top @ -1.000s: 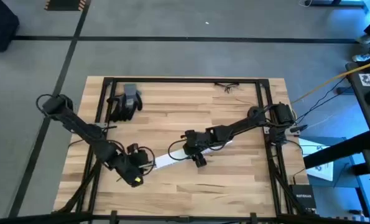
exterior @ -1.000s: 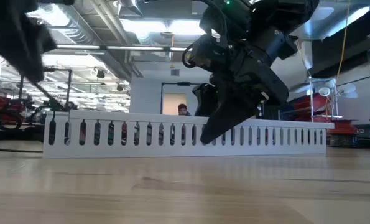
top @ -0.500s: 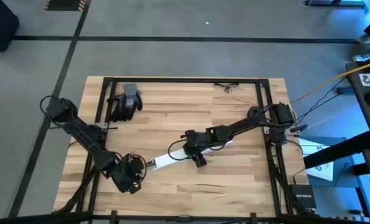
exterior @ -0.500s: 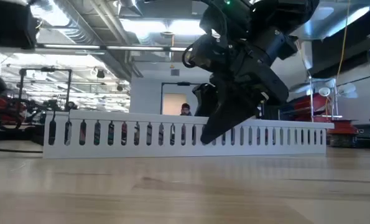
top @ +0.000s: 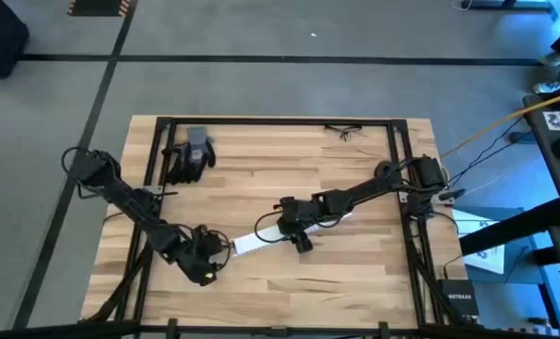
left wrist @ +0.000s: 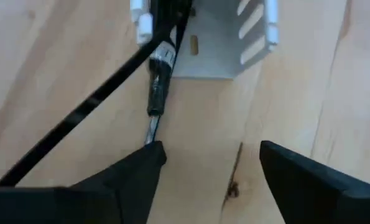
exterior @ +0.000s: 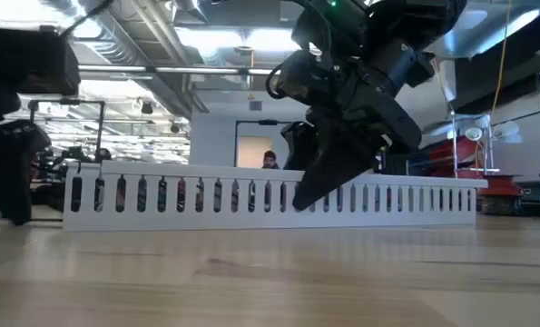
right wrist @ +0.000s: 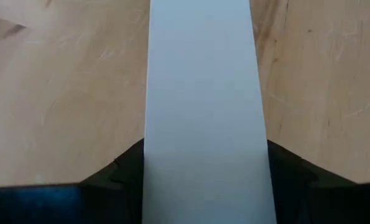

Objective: Ziptie cables
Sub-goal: Close the white cable duct

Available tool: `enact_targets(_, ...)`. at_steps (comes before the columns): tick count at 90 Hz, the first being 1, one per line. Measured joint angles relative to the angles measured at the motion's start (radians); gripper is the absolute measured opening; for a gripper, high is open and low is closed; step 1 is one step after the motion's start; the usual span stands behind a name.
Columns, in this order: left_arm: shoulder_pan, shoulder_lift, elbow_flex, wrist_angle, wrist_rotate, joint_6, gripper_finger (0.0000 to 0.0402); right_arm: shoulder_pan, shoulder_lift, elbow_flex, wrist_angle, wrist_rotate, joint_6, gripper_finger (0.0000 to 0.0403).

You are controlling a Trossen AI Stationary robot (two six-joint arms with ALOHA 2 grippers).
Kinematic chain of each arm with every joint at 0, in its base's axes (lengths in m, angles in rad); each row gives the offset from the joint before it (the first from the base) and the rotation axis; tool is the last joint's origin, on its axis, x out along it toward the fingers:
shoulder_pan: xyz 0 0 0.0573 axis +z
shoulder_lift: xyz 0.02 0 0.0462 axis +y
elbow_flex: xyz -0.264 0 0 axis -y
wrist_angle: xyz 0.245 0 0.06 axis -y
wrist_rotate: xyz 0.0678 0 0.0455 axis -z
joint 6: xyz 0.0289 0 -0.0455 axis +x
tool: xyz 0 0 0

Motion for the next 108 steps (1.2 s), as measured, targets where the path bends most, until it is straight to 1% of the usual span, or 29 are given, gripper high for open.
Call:
enact_targets(7,-0.027,0.022,-0.006,0.003,-0.122,0.002,0.0268,0.000,0.000,0.000,0.007,0.004,0.006,0.0214)
enact_targets(13,-0.040,0.044,-0.017,0.042,-0.192,0.008,0.0266,0.000,0.000,0.000,0.011,0.012,0.010,0.0214)
enact_targets(26,-0.045,0.078,-0.050,0.179,-0.239,0.027,0.0263,0.000,0.000,0.000,0.012,0.020,0.013,0.0214)
enact_targets(35,-0.035,0.079,-0.055,0.249,-0.248,0.120,0.0263,0.000,0.000,0.000,0.015,0.020,0.023,0.0214)
enact_targets(49,0.000,0.055,-0.055,0.248,-0.256,0.184,0.0259,0.000,0.000,0.000,0.014,0.024,0.029,0.0214)
enact_targets(60,0.023,0.054,-0.055,0.235,-0.243,0.177,0.0258,-0.001,0.000,0.000,0.013,0.025,0.034,0.0214)
enact_targets(70,0.030,0.053,-0.053,0.196,-0.151,0.133,0.0257,0.000,0.000,0.000,0.017,0.024,0.038,0.0214)
enact_targets(75,0.029,0.050,-0.053,0.172,-0.130,0.107,0.0256,0.000,0.000,0.000,0.017,0.023,0.043,0.0214)
enact_targets(94,0.035,0.047,-0.051,0.105,-0.130,0.056,0.0253,0.000,0.000,0.000,0.018,0.019,0.051,0.0215)
enact_targets(108,0.038,0.048,-0.055,0.185,-0.173,0.153,0.0253,0.000,0.000,0.000,0.015,0.015,0.050,0.0216)
